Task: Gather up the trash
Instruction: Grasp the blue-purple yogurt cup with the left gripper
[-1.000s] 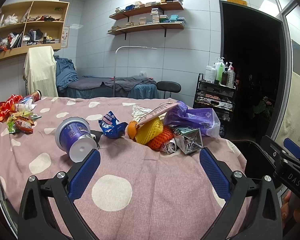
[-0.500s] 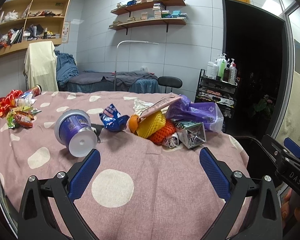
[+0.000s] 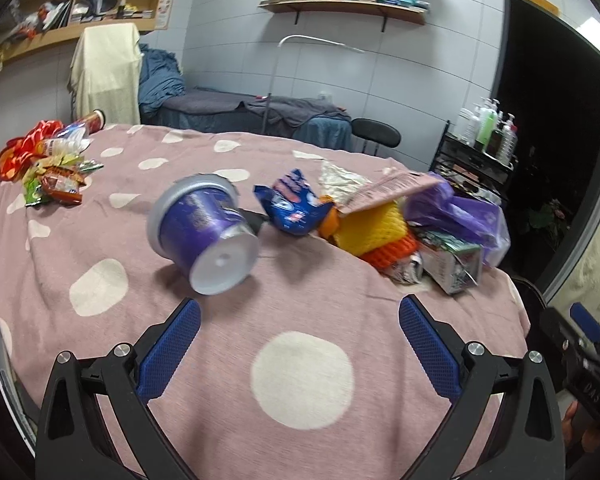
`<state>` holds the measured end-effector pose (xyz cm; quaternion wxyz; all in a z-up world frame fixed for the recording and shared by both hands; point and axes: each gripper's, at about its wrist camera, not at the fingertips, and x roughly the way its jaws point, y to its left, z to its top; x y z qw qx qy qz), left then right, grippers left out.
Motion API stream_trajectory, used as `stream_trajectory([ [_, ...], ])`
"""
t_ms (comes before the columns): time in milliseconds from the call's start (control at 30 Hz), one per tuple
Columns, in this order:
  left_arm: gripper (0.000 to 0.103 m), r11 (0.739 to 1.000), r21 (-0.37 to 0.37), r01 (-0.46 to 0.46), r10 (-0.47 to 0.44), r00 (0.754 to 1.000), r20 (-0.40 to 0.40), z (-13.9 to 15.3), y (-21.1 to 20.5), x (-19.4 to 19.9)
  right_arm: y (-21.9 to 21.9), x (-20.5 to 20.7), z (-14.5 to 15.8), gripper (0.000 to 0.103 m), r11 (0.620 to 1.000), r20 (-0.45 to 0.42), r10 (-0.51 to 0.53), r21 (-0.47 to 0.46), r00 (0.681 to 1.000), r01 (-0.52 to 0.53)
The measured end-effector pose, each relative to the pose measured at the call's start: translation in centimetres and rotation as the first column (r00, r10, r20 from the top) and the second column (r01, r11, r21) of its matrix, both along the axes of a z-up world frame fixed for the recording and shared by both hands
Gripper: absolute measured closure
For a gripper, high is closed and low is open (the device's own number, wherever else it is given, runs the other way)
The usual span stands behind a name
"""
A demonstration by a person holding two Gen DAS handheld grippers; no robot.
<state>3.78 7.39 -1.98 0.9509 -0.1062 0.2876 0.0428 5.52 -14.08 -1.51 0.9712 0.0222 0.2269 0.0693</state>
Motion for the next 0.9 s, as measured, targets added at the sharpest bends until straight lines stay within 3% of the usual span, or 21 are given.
stream_trajectory([
  [133,0.005,0.999,-0.032,-0.042,0.041,0.998,-0.037,0.5,2.5,1.6,2.4,1.1,0.3,0.005,0.994,-0.017,0.101,-0.030,0.995,-0.102],
  [333,0.005,0.985,-0.145,-0.091,0.075,0.991,-0.115,0.4,6.1,4.6,4.8,3.0,0.8,0.005,0.981,-0.039,0.185,-0.052,0.982,-0.187],
  [533,0.005,0.983,-0.158,-0.093,0.065,0.982,-0.178,0.1,7.5,7.2,7.0,5.1,0.8,0.005,0.968,-0.084,0.243,-0.049,0.966,-0.247],
  [733,0.011,0.954,-0.272,-0.125,0.038,0.952,-0.304,-2.3,9.7,9.9,8.2,6.0,0.8,0.005,0.961,-0.099,0.257,-0.075,0.961,-0.265],
  [900,0.017,0.928,-0.344,-0.139,0.018,0.943,-0.333,-3.7,10.8,10.4,9.1,7.0,0.9,0.005,0.951,-0.118,0.283,-0.097,0.952,-0.295],
])
